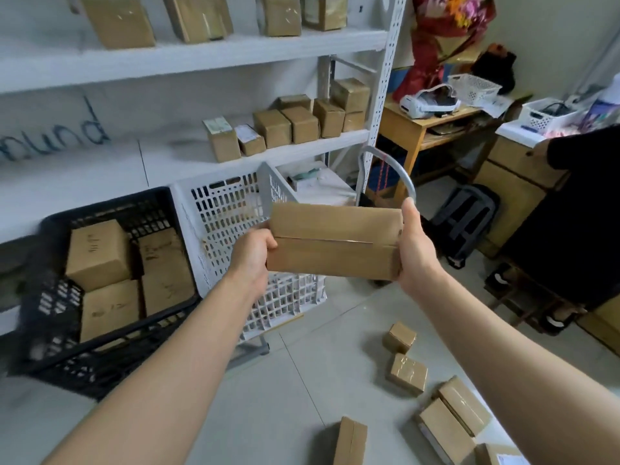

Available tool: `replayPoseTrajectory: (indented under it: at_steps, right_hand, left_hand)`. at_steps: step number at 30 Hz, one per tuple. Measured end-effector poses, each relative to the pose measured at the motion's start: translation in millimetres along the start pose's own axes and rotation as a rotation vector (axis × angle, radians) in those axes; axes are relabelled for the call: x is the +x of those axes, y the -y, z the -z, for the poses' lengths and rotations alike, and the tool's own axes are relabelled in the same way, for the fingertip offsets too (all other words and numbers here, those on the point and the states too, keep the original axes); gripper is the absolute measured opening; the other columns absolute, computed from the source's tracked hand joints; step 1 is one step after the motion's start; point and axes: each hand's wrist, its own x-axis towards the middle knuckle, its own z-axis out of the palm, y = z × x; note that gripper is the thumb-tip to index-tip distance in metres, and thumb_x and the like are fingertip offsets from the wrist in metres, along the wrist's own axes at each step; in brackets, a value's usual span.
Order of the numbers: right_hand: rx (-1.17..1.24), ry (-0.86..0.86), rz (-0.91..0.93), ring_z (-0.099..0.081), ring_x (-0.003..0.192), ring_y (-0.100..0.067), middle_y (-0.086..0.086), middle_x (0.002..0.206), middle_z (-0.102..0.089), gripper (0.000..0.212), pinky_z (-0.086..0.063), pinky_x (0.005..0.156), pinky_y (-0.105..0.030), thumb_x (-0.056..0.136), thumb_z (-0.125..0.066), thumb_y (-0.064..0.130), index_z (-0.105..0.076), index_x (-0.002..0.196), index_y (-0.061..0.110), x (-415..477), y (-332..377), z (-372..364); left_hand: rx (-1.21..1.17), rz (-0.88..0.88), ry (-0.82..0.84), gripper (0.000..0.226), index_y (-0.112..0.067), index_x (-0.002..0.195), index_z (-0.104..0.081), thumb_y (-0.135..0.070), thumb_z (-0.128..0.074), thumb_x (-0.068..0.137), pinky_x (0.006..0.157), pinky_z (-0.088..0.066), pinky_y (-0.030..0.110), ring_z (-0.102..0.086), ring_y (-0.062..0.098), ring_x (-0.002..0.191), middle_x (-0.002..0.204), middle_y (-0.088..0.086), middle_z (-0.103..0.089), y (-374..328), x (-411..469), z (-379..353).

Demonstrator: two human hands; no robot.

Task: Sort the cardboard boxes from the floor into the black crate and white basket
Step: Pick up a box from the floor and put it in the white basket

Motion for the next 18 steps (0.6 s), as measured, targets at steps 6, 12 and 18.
replayPoseTrajectory:
  at_steps: [6,12,18]
  right_hand:
    - [0.017,0.114,0.015,-0.068,0.092,-0.025,0.001,0.100,-0.072,0.060,-0.055,0.084,-0.048,0.054,-0.051,0.083,-0.069,0.087,0.036,-21,-15,-106]
    - [-0.044,0.110,0.122,-0.062,0.098,-0.023,0.000,0.106,-0.066,0.037,-0.050,0.091,-0.046,0.077,-0.052,0.065,-0.064,0.089,0.032,-32,-29,-202]
    - [-0.088,0.100,0.115,-0.061,0.093,-0.022,0.001,0.097,-0.063,0.018,-0.052,0.082,-0.041,0.086,-0.056,0.046,-0.058,0.091,0.030,-24,-32,-247]
  left_hand:
    - [-0.092,-0.055,-0.074,0.025,-0.020,0.068,-0.061,-0.026,-0.050,0.089,0.060,-0.041,0.029,-0.057,0.011,0.065,0.056,-0.011,-0.065,-37,24,104]
    - [-0.042,-0.027,-0.103,0.011,-0.020,0.090,-0.063,-0.029,-0.057,0.089,0.059,-0.044,0.028,-0.064,0.016,0.075,0.092,0.003,-0.070,-53,57,184]
    - [-0.073,-0.040,-0.139,0.007,-0.019,0.086,-0.061,-0.021,-0.056,0.090,0.063,-0.042,0.029,-0.060,0.015,0.077,0.088,0.002,-0.068,-61,80,218]
